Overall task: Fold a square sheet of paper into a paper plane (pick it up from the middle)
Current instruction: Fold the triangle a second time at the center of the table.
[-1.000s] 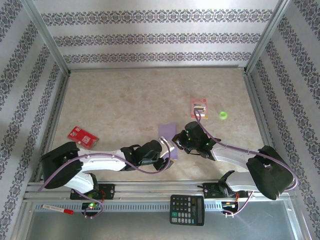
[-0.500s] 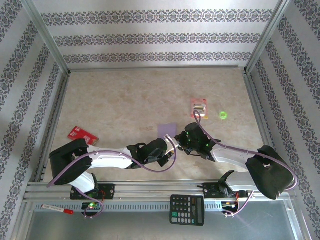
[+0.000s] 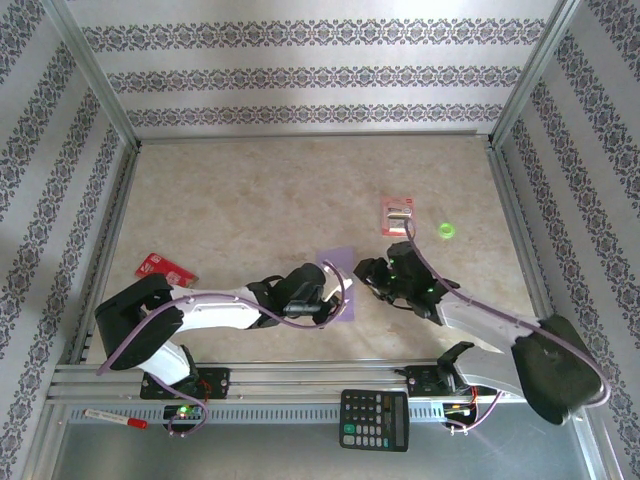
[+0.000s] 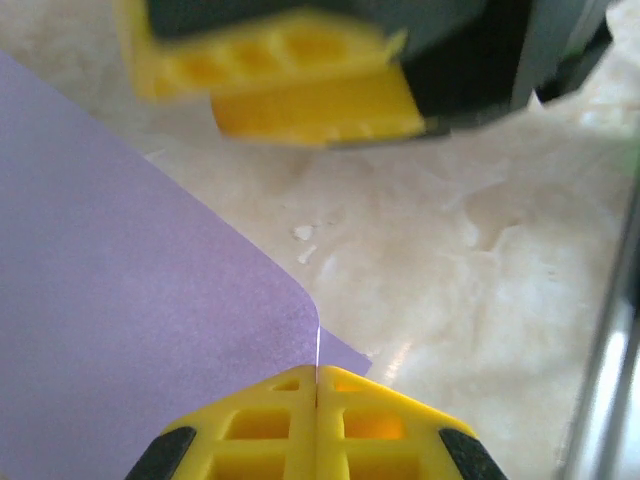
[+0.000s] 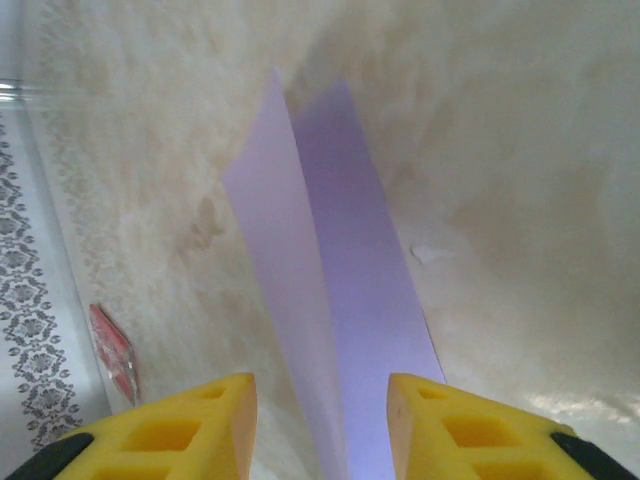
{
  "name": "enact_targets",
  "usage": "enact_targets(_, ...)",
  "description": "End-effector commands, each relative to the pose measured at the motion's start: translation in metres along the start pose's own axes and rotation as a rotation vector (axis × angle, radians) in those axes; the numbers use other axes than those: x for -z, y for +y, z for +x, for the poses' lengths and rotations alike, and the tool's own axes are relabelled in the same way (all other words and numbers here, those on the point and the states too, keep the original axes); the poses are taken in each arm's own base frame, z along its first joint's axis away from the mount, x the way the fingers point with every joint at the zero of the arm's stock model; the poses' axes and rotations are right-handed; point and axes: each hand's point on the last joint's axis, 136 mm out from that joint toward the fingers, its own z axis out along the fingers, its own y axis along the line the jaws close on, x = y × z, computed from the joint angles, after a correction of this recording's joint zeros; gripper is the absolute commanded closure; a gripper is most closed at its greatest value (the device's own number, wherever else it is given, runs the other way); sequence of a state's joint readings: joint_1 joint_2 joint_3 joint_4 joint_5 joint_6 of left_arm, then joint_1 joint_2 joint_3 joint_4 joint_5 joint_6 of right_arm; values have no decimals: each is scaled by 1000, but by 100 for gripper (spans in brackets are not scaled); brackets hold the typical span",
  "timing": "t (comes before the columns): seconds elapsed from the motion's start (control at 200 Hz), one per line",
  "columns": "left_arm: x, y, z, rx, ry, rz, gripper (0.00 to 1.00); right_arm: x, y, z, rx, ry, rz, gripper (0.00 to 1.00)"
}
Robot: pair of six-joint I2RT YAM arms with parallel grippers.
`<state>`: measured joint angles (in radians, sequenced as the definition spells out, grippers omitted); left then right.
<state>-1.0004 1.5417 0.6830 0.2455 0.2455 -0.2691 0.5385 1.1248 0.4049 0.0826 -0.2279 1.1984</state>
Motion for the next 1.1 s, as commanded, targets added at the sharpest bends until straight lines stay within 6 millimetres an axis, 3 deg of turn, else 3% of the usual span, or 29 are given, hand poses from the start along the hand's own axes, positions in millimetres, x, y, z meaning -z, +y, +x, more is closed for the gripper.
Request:
enact_targets(0.0, 9, -29, -6, 75, -23, 200, 100, 6, 11, -5, 187, 4, -5, 64)
enact_targets(0.085, 10, -28, -7, 119, -31, 227, 100, -2, 30, -6, 262, 46, -29, 69)
enact_targets(0.23, 6, -22, -3, 149, -17, 225, 100, -28, 41, -8, 335, 129, -21, 79)
enact_targets(0.5, -1, -14, 1, 197, 6, 219, 100, -66, 11, -10, 334, 231, 61, 85)
enact_targets(0.829, -4, 9, 6, 322, 18, 257, 100, -76, -25, 1, 363, 291, 136, 87)
enact_targets(1.094, -1, 32, 10, 365, 35, 229, 100, -77, -32, 3, 374, 301, 157, 88)
